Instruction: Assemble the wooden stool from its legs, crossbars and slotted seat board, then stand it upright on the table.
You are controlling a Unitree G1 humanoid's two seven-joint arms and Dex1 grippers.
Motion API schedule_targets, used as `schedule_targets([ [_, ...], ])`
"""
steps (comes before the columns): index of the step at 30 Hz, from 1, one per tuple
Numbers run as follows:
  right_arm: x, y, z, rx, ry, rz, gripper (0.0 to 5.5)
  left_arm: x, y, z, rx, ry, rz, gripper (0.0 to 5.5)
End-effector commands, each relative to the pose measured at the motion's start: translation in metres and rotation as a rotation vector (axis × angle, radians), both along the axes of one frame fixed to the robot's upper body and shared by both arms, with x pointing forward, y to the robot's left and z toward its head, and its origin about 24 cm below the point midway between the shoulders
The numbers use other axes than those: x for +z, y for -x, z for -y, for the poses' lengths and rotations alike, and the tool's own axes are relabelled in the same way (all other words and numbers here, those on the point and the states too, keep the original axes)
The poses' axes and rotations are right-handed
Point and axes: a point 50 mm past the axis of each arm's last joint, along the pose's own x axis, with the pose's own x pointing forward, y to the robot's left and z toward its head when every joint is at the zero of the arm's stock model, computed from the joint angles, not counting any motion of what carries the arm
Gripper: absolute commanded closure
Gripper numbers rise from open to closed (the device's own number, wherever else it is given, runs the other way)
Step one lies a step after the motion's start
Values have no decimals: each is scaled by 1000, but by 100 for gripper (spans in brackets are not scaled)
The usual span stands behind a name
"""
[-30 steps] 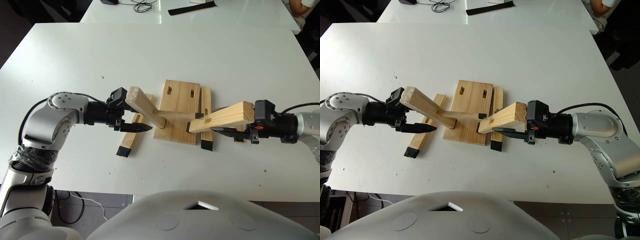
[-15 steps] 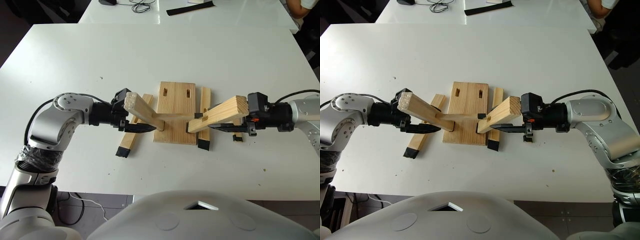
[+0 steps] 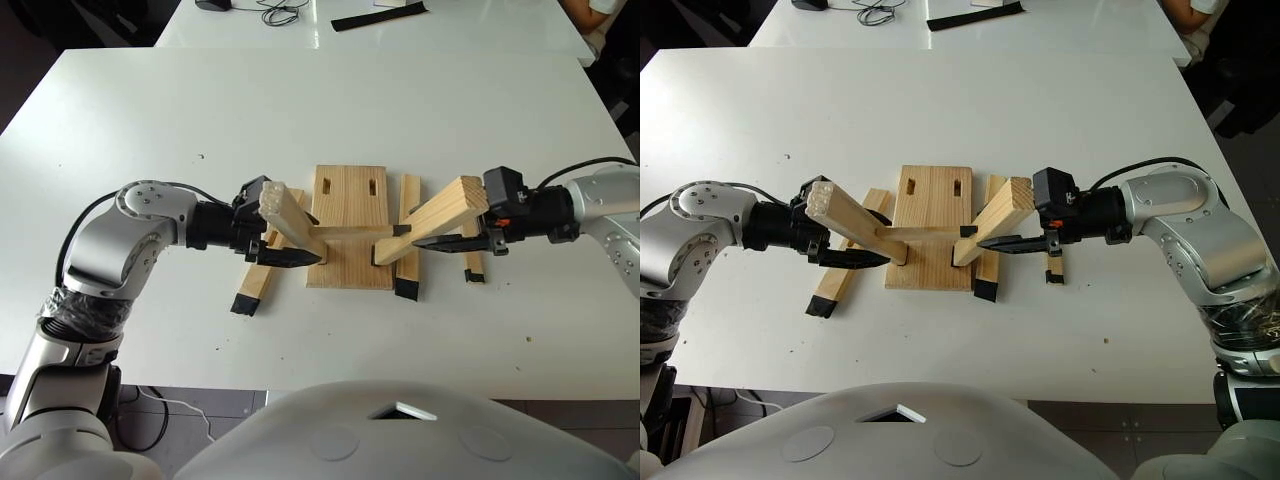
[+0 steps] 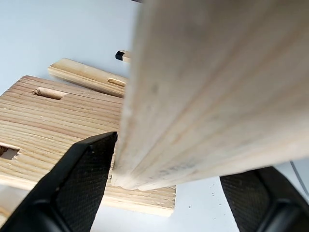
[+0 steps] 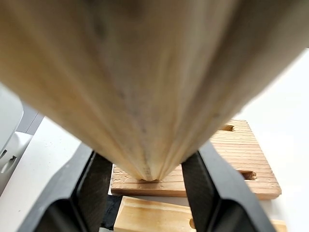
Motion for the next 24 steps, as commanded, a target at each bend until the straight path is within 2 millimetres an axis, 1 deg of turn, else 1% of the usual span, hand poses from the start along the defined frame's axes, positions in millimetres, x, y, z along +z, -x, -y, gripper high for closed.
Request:
schedule_targets([
  [1,-33,10,0,-3,140,-146,346,12,-2,12,-48,15,36,197],
  [5,-32,9,-9,25,145,-136,346,15,-1,16,-62,18,44,197],
  [10,-38,3,-17,70,198,-140,346,19,1,25,-86,31,58,197],
  [16,-59,1,-26,124,292,-215,346,17,6,32,-98,36,58,197],
  [20,-77,9,-24,141,345,-270,346,15,9,35,-104,38,57,197],
  [22,-81,13,-23,150,358,-291,346,14,10,36,-101,36,62,197],
  [24,-79,15,-22,152,342,-315,346,15,10,38,-95,37,78,197],
])
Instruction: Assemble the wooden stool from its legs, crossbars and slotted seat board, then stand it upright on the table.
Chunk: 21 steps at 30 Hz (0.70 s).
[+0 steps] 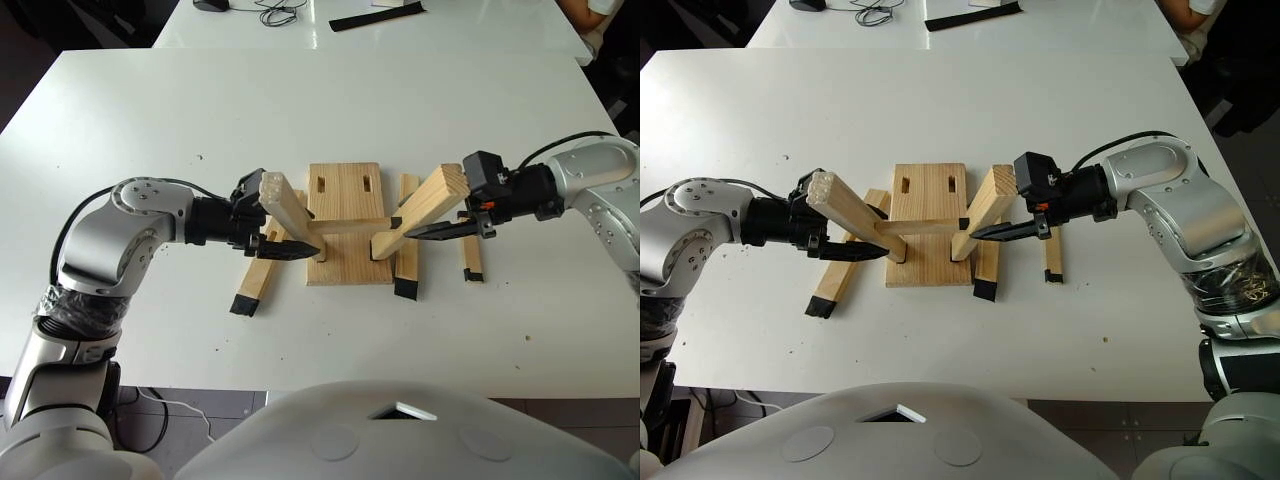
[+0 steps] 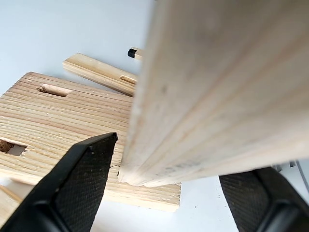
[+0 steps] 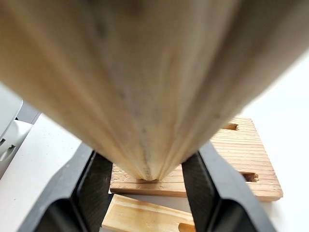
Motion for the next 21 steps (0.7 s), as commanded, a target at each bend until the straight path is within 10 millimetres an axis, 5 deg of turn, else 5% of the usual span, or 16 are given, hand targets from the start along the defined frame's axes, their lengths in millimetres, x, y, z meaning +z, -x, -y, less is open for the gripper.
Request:
schedule_targets([
  [1,-85,37,-9,54,286,-319,346,14,12,40,-154,63,104,197],
  [8,-64,39,-10,6,175,-282,346,13,17,39,-141,44,165,197],
  [16,-63,51,-12,-14,163,-244,346,-31,25,-16,-118,-214,160,197],
  [21,-63,49,-12,-43,156,-231,346,-36,17,-19,-121,-225,197,197],
])
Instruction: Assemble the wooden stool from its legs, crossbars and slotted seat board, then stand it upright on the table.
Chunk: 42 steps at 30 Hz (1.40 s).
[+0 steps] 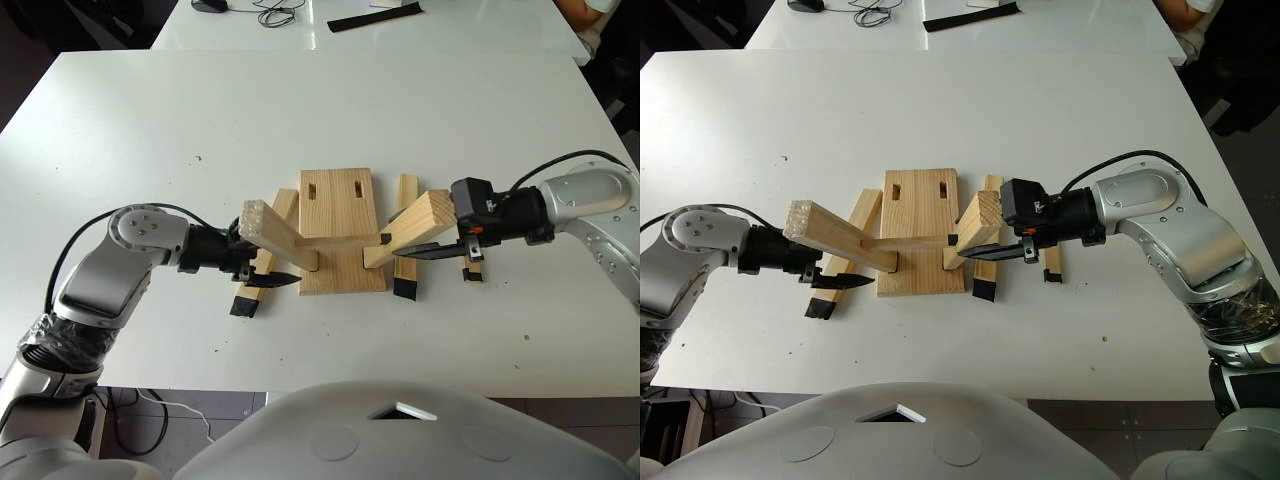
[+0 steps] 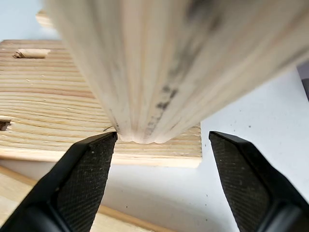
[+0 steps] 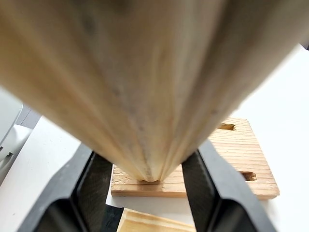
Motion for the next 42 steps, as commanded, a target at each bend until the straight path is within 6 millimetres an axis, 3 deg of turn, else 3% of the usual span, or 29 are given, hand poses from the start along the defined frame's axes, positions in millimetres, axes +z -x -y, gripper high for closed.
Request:
schedule_targets([
  [1,-55,20,5,-33,173,-268,346,1,-7,5,-21,16,31,197],
  [8,-63,16,12,-56,211,-276,346,2,-13,2,-2,23,42,197],
  [13,-58,11,7,-81,165,-251,346,3,-18,-1,32,31,56,197],
  [14,-56,9,4,-94,147,-248,310,1,-17,-1,32,34,52,197],
  [17,-58,7,0,-124,135,-237,274,-4,-12,0,29,32,40,197],
  [21,-60,7,9,-214,145,-199,214,-8,-9,-2,32,15,38,197],
  [26,-32,18,32,-346,59,-132,214,-10,-6,-3,42,16,43,197],
  [31,-12,51,55,-495,4,-79,214,-14,3,1,57,25,45,197],
  [36,12,66,52,-577,-163,-29,214,-16,6,9,92,60,55,197],
  [39,23,65,48,-598,-236,-6,214,-18,7,16,102,76,60,197],
  [42,28,62,47,-629,-261,12,250,-19,4,23,119,94,70,197],
])
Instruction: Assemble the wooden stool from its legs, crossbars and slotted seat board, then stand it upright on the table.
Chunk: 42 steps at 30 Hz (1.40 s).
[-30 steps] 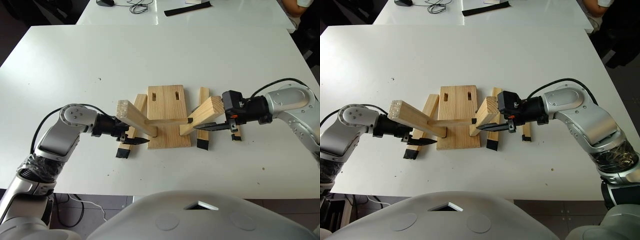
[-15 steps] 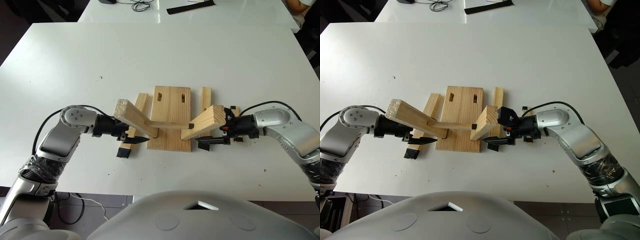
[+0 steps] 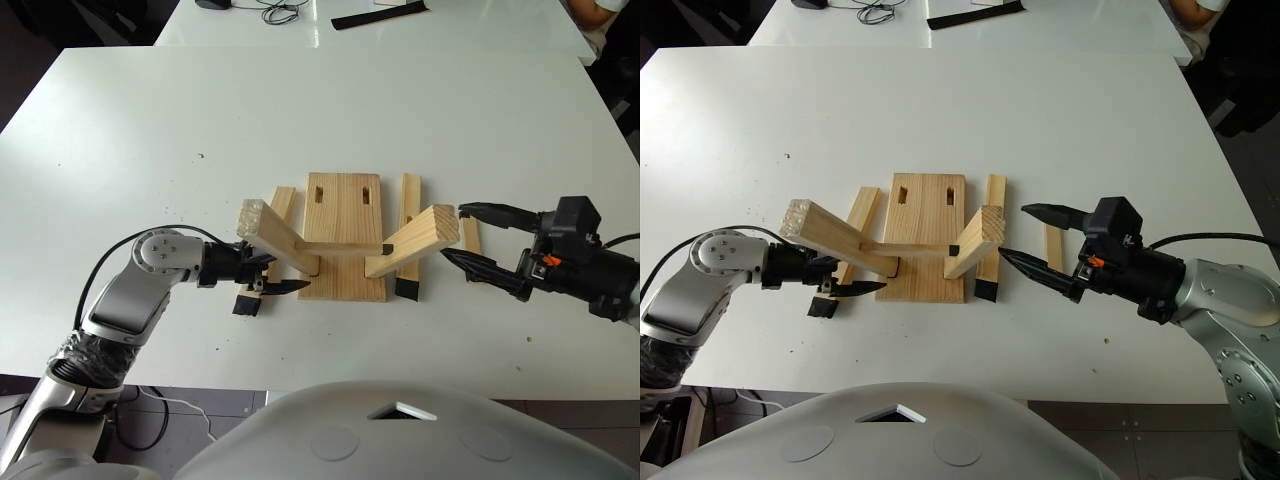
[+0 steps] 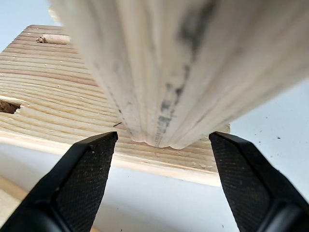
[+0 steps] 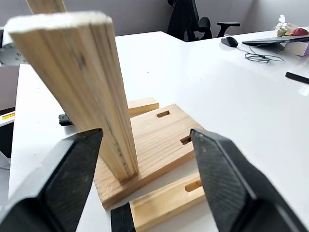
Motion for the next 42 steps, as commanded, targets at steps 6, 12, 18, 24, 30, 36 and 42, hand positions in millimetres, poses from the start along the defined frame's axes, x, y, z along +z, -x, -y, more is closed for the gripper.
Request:
schedule_targets([
  [6,22,-7,16,-131,28,99,250,0,-5,8,50,17,30,197],
  [12,53,-25,12,-190,-54,267,250,1,-10,6,65,13,41,197],
  [18,68,-35,-33,-82,-237,327,250,0,-15,9,65,11,52,197],
  [24,107,-26,-56,47,-439,440,250,1,-16,10,53,5,52,197],
  [30,100,-20,-70,97,-398,379,250,1,-16,10,40,-1,49,197],
  [36,13,-43,-83,-4,-154,177,250,2,-19,14,11,0,47,197],
  [42,63,-46,-89,-2,-450,324,250,4,-20,17,6,2,50,197],
])
